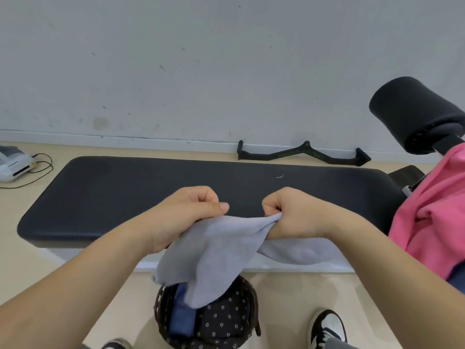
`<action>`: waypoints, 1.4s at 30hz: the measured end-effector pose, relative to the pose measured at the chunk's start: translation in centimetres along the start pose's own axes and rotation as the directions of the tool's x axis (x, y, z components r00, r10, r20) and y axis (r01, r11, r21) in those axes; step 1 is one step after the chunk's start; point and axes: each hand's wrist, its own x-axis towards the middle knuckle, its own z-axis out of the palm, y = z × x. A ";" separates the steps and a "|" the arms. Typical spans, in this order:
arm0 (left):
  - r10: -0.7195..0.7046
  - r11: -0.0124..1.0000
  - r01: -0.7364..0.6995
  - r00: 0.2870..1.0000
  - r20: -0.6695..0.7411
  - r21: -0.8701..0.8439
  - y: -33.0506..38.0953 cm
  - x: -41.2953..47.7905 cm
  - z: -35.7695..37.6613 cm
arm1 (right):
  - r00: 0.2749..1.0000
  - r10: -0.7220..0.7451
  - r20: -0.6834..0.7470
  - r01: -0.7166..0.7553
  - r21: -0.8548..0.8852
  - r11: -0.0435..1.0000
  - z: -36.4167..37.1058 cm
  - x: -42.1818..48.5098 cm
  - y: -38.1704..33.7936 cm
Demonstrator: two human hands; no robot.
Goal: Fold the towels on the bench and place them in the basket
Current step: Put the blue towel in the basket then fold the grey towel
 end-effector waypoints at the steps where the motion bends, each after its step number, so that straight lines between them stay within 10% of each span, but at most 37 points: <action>1: -0.004 0.995 0.005 1.000 -0.007 0.101 -0.1 -0.2 -0.5 | 1.000 -0.010 0.021 0.010 0.009 1.000 0.1 -0.4 -0.3; 5: -0.083 0.873 0.023 0.991 0.102 0.487 -1.0 -1.2 -0.6 | 0.999 -0.037 -0.007 0.037 0.017 0.999 0.6 -1.6 -1.5; 10: 0.133 0.945 -0.142 0.990 0.051 0.293 -0.3 -2.4 0.0 | 0.977 -0.046 0.210 -0.013 0.271 0.963 1.2 -2.8 -2.7; 17: 0.309 0.928 -0.323 0.946 0.096 0.188 0.9 -4.4 1.2 | 0.987 -0.158 0.024 0.127 0.480 0.868 3.6 -2.4 -5.0; 24: 0.154 0.975 -0.182 0.969 0.195 0.131 0.0 -4.7 0.0 | 0.979 -0.190 0.068 0.092 0.687 0.721 2.7 -2.4 -4.4; 29: 0.171 0.983 -0.168 0.984 0.038 -0.074 -0.2 -4.7 -0.2 | 0.995 -0.070 0.065 0.028 0.501 0.865 3.2 -1.9 -3.9; 42: 0.473 0.875 -0.448 0.870 -0.136 0.183 -0.7 -4.8 1.7 | 0.957 -0.190 0.221 0.017 0.608 0.794 2.7 -2.2 -3.5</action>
